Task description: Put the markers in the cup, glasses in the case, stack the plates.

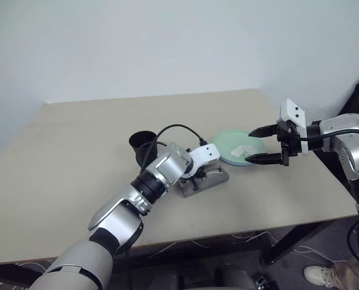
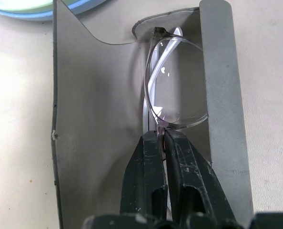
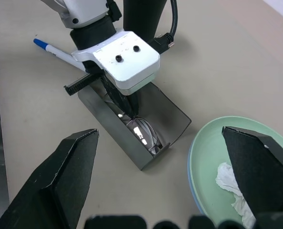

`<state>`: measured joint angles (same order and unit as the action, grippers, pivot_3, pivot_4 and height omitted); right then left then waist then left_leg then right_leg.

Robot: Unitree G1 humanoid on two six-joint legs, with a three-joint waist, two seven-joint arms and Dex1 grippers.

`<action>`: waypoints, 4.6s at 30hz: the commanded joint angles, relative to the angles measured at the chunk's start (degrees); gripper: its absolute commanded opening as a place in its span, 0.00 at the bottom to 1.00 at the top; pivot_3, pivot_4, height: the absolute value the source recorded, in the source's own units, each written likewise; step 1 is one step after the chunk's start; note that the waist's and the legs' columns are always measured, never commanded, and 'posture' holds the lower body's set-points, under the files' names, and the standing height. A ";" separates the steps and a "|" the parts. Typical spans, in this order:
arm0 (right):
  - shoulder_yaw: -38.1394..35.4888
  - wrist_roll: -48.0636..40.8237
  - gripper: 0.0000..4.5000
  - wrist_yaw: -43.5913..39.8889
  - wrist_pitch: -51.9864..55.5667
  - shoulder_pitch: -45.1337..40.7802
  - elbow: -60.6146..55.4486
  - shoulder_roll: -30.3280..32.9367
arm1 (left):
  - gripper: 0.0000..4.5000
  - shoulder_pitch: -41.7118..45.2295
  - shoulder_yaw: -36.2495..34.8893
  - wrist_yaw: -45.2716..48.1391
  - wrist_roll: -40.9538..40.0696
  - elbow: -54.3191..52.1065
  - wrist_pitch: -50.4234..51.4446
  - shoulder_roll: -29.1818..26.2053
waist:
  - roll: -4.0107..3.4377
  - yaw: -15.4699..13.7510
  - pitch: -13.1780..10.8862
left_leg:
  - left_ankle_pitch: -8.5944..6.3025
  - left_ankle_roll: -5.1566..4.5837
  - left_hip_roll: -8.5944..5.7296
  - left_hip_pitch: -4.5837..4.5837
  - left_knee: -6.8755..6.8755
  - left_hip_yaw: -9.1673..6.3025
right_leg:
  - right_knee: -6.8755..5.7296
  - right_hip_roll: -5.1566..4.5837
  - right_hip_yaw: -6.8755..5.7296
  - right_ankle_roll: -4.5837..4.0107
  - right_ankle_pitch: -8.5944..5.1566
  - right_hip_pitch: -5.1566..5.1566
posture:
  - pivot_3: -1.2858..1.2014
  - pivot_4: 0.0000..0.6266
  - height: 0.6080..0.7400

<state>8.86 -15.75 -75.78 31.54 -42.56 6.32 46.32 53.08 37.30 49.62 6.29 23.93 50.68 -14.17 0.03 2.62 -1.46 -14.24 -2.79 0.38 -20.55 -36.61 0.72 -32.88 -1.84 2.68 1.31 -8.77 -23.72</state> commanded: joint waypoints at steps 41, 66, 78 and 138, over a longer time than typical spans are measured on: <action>-0.84 -0.50 1.00 0.12 -1.15 -2.25 0.65 -0.09 | 0.01 7.02 -11.37 -11.51 4.65 16.28 -17.65 -4.53 | -0.01 -0.32 0.01 | 0.00 0.00 -0.01 -0.08 0.01 -0.02 | 0.00 0.01 0.00 0.08 0.05 -0.03 | 0.52 0.00 0.94; -1.47 -1.47 1.00 0.97 0.48 -1.23 -1.81 0.23 | 0.01 -3.69 -6.97 0.77 7.99 -0.01 -19.78 -5.22 | -0.01 -0.24 0.02 | 0.00 0.00 -0.01 -0.05 -0.04 0.00 | -0.04 0.01 0.03 0.04 0.03 -0.02 | 0.52 0.00 0.94; -1.10 -1.59 1.00 1.29 0.33 -1.45 -1.73 0.05 | 0.01 -10.43 -5.42 4.47 8.42 -16.18 -13.89 -8.22 | -0.03 -0.23 0.03 | 0.00 -0.01 0.01 -0.02 -0.03 0.00 | -0.04 0.01 0.03 0.02 0.02 0.00 | 0.52 0.00 0.94; 0.58 -1.04 1.00 1.05 -1.24 -2.10 0.35 -2.61 | 1.00 -17.30 -7.81 14.92 -8.29 -33.10 3.55 -35.25 | -0.03 0.03 0.03 | 0.00 0.00 0.10 0.05 -0.04 0.04 | -0.04 0.01 -0.05 0.00 0.00 0.04 | 0.52 0.00 0.94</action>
<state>10.39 -16.70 -74.86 30.60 -43.73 8.05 43.63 34.05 29.09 64.45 -3.11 -8.01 54.39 -49.12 -0.01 2.65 -1.43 -14.23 -2.79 0.48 -20.50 -36.64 0.75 -32.92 -1.83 2.64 1.31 -8.76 -23.68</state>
